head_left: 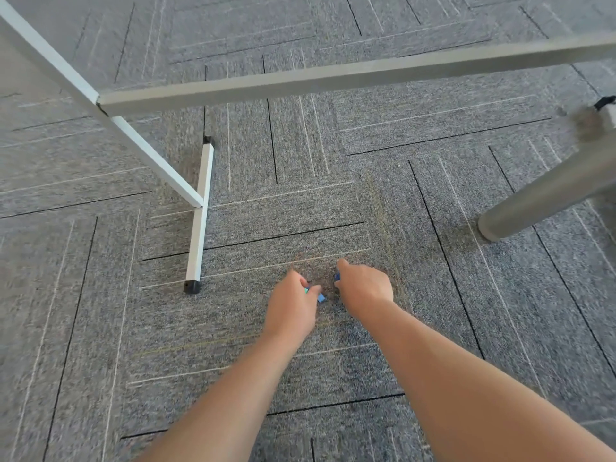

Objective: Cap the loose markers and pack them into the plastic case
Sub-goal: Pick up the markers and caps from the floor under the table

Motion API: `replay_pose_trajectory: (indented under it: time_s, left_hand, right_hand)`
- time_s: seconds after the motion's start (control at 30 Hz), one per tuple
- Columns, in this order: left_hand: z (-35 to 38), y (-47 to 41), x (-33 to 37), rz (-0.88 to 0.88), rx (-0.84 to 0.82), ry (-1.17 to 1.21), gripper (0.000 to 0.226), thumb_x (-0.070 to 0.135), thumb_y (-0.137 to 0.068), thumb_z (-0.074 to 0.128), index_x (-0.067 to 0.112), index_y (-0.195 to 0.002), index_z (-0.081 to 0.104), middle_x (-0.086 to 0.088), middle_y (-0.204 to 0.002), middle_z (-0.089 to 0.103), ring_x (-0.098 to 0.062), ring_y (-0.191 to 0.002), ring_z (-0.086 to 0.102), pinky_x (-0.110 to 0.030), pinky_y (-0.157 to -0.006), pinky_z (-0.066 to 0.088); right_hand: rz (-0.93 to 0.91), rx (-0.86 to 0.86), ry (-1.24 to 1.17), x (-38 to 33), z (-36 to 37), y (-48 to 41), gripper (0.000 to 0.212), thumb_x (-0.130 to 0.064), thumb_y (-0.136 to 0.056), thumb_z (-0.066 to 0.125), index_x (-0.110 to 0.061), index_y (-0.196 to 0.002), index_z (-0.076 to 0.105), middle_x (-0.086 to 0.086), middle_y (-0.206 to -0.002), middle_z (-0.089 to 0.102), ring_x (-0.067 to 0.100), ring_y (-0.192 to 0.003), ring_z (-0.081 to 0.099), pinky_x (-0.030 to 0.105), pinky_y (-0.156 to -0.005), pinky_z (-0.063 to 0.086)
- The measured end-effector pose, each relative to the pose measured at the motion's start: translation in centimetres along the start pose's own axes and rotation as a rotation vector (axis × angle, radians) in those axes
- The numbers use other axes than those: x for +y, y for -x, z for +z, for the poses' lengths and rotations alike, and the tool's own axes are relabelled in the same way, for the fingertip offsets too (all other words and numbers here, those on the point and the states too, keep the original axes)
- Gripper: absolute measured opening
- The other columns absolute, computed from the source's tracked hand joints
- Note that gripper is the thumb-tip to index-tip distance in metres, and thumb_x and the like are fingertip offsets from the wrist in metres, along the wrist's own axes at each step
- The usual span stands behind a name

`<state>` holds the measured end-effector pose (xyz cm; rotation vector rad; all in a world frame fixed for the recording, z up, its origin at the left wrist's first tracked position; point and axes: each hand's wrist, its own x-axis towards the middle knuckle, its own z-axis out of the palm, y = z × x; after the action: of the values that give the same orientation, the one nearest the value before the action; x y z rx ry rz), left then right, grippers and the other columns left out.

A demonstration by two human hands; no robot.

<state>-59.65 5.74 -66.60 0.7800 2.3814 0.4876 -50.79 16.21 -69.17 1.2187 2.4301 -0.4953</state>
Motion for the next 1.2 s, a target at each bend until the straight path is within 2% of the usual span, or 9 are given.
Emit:
replay_pose_trajectory:
  time_s: [0.13,0.23,0.33,0.47,0.6,0.7,0.9,1.03,1.2]
  left_hand:
    - [1.8,-0.9,0.2,-0.106,-0.072,-0.090,0.028,0.040,-0.097,0.056,0.014,-0.088,0.051,0.003,-0.076,0.060,-0.009,-0.059,0.051,-0.027,-0.053,0.043]
    - [2.7,-1.2,1.1,-0.121,-0.123,-0.064,0.027,0.034,-0.098,0.057,0.015,-0.081,0.049,-0.001,-0.076,0.062,-0.010,-0.058,0.052,-0.024,-0.049,0.039]
    - [3.3,-0.7,1.8,-0.044,-0.116,-0.125,0.028,0.019,-0.102,0.050,0.016,-0.074,0.047,0.001,-0.072,0.058,-0.010,-0.058,0.049,-0.020,-0.049,0.035]
    - [2.7,-0.9,2.2,-0.009,-0.133,-0.194,0.033,0.009,-0.099,0.041,0.019,-0.068,0.038,0.003,-0.066,0.046,-0.011,-0.058,0.044,-0.021,-0.049,0.032]
    - [0.8,0.1,4.3,0.084,-0.161,0.117,0.020,0.020,-0.100,0.047,0.018,-0.081,0.050,0.003,-0.067,0.050,-0.006,-0.049,0.036,-0.015,-0.040,0.030]
    - [-2.7,2.0,8.5,0.202,-0.040,0.322,0.014,0.025,-0.098,0.053,0.020,-0.086,0.056,0.006,-0.068,0.054,-0.009,-0.051,0.041,-0.013,-0.040,0.030]
    - [-12.1,9.0,15.5,0.343,0.100,0.562,0.008,0.027,-0.096,0.057,0.024,-0.090,0.060,0.004,-0.061,0.056,-0.010,-0.049,0.046,-0.025,-0.047,0.036]
    - [-18.7,16.4,19.1,0.370,0.088,0.669,0.010,0.029,-0.097,0.054,0.021,-0.094,0.059,0.000,-0.066,0.058,-0.012,-0.054,0.048,-0.032,-0.052,0.041]
    - [-26.5,26.0,23.5,0.410,0.118,0.733,0.008,0.024,-0.096,0.055,0.020,-0.089,0.058,0.002,-0.066,0.060,-0.011,-0.053,0.049,-0.033,-0.057,0.041]
  right_hand:
    - [0.046,0.058,-0.395,0.9,-0.5,1.0,0.011,-0.030,-0.104,0.044,-0.022,-0.109,0.050,-0.003,-0.075,0.063,0.016,-0.062,0.059,0.034,-0.051,0.049]
    - [0.052,0.117,-0.847,2.2,-1.6,3.1,0.009,-0.038,-0.101,0.050,-0.030,-0.098,0.054,-0.006,-0.068,0.061,0.007,-0.048,0.046,0.025,-0.045,0.039]
    - [0.067,0.164,-1.030,3.4,-2.6,5.2,0.009,-0.038,-0.100,0.053,-0.032,-0.094,0.057,-0.006,-0.062,0.056,0.007,-0.044,0.039,0.026,-0.045,0.034]
    - [0.111,0.189,-1.132,4.3,-2.8,7.0,0.010,-0.039,-0.100,0.052,-0.033,-0.094,0.057,-0.004,-0.064,0.056,0.012,-0.051,0.042,0.034,-0.051,0.038]
    - [0.131,0.219,-1.157,4.3,-4.6,8.5,0.011,-0.038,-0.101,0.052,-0.030,-0.093,0.056,-0.005,-0.060,0.054,0.011,-0.048,0.039,0.031,-0.047,0.034]
    - [0.139,0.272,-1.183,3.8,-7.6,9.9,0.011,-0.039,-0.100,0.053,-0.031,-0.093,0.057,-0.003,-0.065,0.059,0.012,-0.051,0.043,0.031,-0.048,0.037]
    - [0.086,0.404,-1.267,1.8,-16.9,15.1,0.011,-0.039,-0.100,0.053,-0.031,-0.093,0.057,-0.001,-0.072,0.063,0.013,-0.055,0.049,0.034,-0.051,0.042]
    - [0.054,0.520,-1.253,0.7,-25.1,22.1,0.011,-0.038,-0.101,0.051,-0.028,-0.100,0.058,-0.004,-0.075,0.062,0.009,-0.054,0.048,0.021,-0.047,0.041]
    - [-0.028,0.628,-1.266,-0.5,-34.3,32.9,0.011,-0.039,-0.098,0.052,-0.031,-0.091,0.054,-0.003,-0.074,0.059,0.014,-0.060,0.052,0.032,-0.058,0.043]
